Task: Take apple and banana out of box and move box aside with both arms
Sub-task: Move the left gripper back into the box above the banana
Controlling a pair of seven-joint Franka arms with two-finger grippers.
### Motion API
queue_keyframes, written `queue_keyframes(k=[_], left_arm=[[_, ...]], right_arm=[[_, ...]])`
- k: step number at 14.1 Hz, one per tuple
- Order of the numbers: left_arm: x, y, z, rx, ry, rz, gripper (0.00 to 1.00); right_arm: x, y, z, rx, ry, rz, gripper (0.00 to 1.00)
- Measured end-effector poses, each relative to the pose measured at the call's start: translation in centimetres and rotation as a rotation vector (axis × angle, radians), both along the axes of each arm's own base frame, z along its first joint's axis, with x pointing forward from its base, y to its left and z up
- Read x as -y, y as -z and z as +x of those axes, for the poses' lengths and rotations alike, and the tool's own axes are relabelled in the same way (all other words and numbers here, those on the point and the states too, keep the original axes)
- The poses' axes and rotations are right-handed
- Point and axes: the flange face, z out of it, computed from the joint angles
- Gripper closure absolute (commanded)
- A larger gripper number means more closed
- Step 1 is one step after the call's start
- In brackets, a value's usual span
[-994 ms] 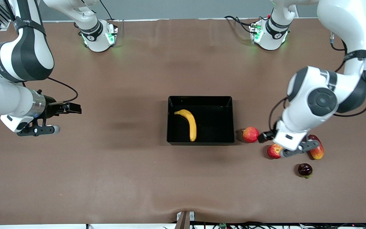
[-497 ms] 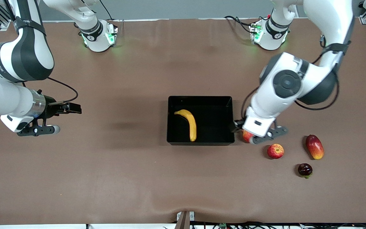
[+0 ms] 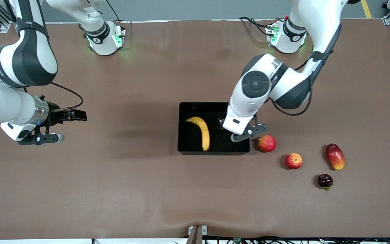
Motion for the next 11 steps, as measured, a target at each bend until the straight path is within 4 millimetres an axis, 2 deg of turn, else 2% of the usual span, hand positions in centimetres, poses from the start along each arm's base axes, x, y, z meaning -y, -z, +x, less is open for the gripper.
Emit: queue_keyframes(k=[3,6,11], left_arm=[[2.1,2.8,-1.2,-0.020,0.006,0.024,0.00],[3.7,4.7,-2.2,-0.008,-0.020,0.062,0.00],[3.7,5.3,-1.9,0.009,-0.023,0.080,0.00]], right_arm=[[0.0,0.0,0.0,0.000,-0.001,0.000,0.00],[0.0,0.0,0.0,0.000,-0.001,0.000,0.00],[0.0,0.0,0.0,0.000,-0.001,0.001,0.00]])
